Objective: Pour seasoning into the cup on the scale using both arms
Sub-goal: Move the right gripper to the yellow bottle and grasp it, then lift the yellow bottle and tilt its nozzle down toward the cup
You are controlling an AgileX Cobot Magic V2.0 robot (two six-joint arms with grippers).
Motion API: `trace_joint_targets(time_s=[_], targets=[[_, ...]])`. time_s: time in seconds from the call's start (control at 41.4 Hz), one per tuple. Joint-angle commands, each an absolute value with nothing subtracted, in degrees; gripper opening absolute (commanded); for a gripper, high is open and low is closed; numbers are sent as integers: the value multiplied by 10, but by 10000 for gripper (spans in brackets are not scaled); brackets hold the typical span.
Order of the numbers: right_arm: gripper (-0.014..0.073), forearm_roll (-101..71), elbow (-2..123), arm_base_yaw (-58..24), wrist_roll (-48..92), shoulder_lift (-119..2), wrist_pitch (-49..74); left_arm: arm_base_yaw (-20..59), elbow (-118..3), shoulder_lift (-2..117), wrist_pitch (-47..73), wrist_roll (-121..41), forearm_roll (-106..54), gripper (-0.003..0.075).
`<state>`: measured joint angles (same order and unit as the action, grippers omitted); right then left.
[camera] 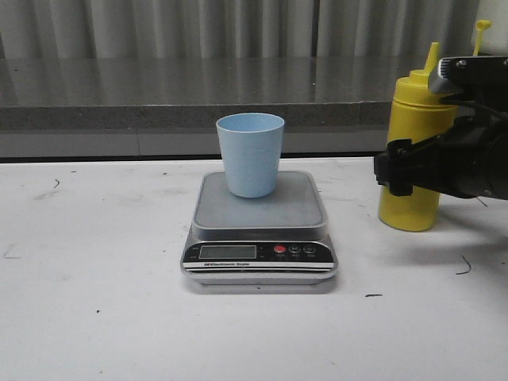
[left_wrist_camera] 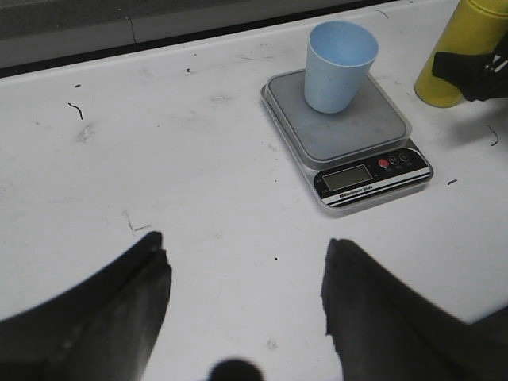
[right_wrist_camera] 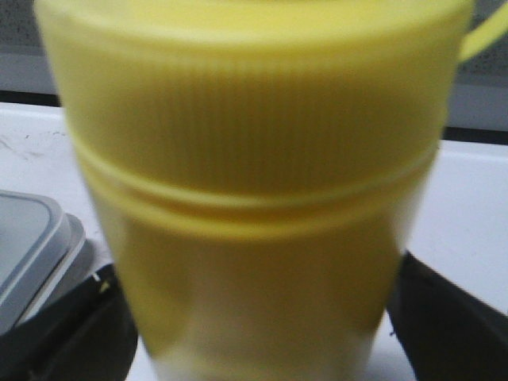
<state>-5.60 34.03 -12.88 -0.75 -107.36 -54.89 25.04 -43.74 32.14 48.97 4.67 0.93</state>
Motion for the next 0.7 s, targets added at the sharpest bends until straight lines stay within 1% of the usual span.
trace_joint_targets(time_s=[0.0,0.218,0.29,0.387,0.435,0.459,0.532,0.677], targets=[[654,-51,376,-128,-10,-1071,-601,249,-451,323,448,49,4,419],[642,-65,409,-128,-10,-1107,-597,249,-451,323,448,49,4,419],[580,-65,409,-128,-10,-1107,-597,249,-451,323,448,49,4,419],[435,-65,409,-128,-10,-1107,-599,249,-451,323,448,49,4,419],[381,-65,409,-128,-10,-1107,-597,249,-451,323,448,49,4,419],[370,-65,409,-128,-10,-1107,-596,249,-451,323,448,49,4,419],[364,-65,409,-128,-10,-1098,-571,249,-451,323,448,49,4,419],[363,-65,409,-128,21,-1047,-480,249,-451,323,448,49,4,419]])
